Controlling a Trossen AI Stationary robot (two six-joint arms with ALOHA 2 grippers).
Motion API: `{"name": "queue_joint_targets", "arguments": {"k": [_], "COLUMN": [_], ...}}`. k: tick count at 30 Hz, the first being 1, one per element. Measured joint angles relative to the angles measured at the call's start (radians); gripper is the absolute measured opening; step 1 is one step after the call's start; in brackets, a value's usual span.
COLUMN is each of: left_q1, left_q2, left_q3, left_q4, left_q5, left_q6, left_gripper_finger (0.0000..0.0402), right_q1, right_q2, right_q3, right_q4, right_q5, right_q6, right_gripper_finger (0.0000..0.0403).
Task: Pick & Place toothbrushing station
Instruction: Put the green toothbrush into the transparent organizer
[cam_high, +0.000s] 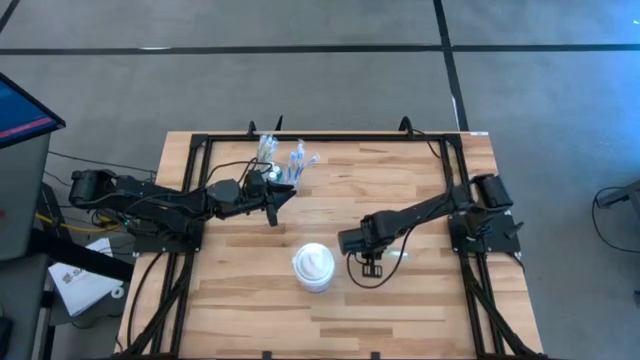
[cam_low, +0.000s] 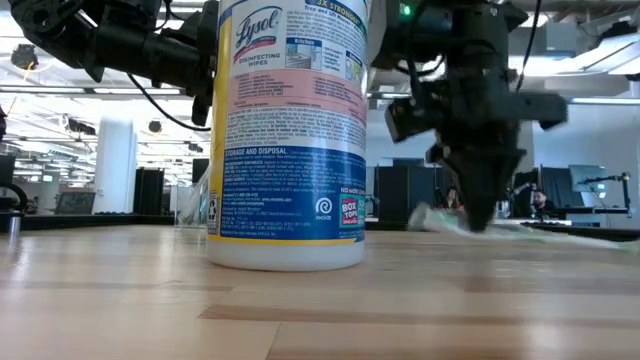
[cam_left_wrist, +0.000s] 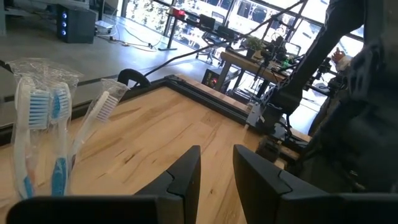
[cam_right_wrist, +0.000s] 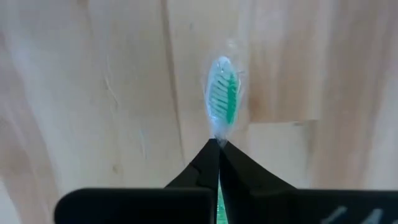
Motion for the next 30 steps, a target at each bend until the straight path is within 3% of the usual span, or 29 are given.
{"name": "queue_joint_targets", "arguments": {"k": [12, 30], "left_q1": [0.0, 0.001], "left_q2": [0.0, 0.0], "left_q3": [0.0, 0.001], "left_q4": [0.002, 0.05], "left_q5": [0.0, 0.0], "left_q6": [0.0, 0.0], "left_gripper_finger": [0.009, 0.009], "right_q1": [-0.138, -0.292], "right_q2": [-0.187, -0.335], "right_q3": [0.0, 0.0], "right_q4": [0.029, 0.413], "right_q5": [0.035, -0.015], "right_q6": [-0.007, 0.023], "right_gripper_finger": [0.0, 0.0]}}
